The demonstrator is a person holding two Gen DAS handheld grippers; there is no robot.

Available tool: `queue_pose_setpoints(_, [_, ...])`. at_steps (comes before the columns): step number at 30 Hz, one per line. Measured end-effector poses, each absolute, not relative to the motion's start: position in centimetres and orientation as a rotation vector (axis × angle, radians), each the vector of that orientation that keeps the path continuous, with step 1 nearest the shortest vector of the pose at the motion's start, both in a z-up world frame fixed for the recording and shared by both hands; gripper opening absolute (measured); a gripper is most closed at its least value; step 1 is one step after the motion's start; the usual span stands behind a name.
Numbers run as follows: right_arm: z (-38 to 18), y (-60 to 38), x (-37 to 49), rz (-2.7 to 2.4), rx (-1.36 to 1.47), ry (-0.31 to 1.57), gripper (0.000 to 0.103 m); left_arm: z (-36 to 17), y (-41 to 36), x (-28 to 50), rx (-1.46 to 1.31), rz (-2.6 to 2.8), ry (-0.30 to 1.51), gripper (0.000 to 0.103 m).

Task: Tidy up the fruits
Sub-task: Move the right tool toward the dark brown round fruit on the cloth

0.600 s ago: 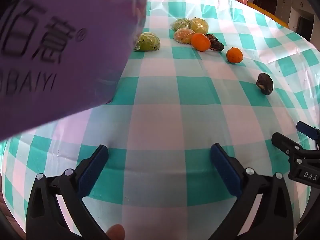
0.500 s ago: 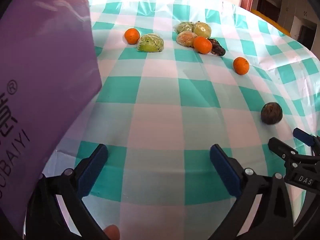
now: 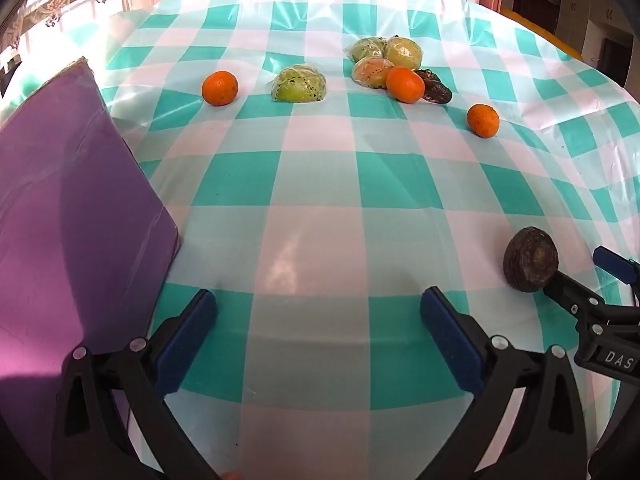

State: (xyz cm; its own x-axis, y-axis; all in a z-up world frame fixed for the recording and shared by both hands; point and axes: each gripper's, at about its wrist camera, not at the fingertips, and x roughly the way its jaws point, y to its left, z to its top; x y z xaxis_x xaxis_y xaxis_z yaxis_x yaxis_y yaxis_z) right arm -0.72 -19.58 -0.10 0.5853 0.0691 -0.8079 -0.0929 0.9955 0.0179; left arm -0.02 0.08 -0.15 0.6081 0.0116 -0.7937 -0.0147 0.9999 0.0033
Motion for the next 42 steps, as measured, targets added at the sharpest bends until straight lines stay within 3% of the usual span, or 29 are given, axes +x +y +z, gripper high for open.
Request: queue_pose_setpoints(42, [-0.14,-19.63,-0.70,0.096,-0.027,0.940,0.099,-0.15,-0.19,-0.16,-0.005,0.021,0.917,0.102])
